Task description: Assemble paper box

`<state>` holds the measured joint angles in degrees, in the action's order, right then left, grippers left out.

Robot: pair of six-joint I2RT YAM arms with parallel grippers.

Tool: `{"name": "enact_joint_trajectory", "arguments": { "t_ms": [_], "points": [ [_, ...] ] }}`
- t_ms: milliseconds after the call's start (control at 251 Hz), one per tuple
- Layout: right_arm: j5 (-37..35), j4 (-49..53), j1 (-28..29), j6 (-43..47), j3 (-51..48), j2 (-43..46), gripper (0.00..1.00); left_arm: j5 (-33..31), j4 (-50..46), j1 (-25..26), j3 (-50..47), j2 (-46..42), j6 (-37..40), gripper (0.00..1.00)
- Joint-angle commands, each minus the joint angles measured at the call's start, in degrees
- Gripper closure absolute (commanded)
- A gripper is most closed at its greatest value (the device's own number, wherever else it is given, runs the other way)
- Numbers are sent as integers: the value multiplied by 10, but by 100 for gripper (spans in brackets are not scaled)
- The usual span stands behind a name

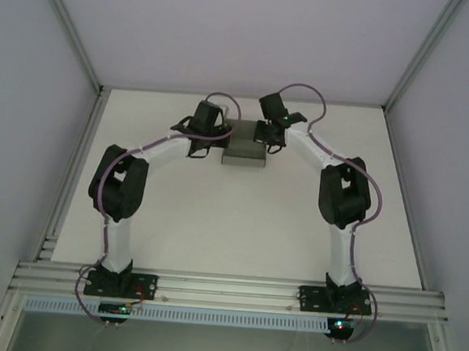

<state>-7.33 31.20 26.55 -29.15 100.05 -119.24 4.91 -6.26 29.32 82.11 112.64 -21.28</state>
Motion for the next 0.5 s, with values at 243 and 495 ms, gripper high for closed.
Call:
{"name": "enact_joint_trajectory", "arguments": {
  "t_ms": [243, 495],
  "points": [
    [-47, -203, 60, 38, -205, 105, 100, 66, 12, 37, -124, -35, -8, 100],
    [-103, -257, 88, 132, -279, 137, 100, 65, 13, 38, -152, -87, -9, 83]
  ]
}}
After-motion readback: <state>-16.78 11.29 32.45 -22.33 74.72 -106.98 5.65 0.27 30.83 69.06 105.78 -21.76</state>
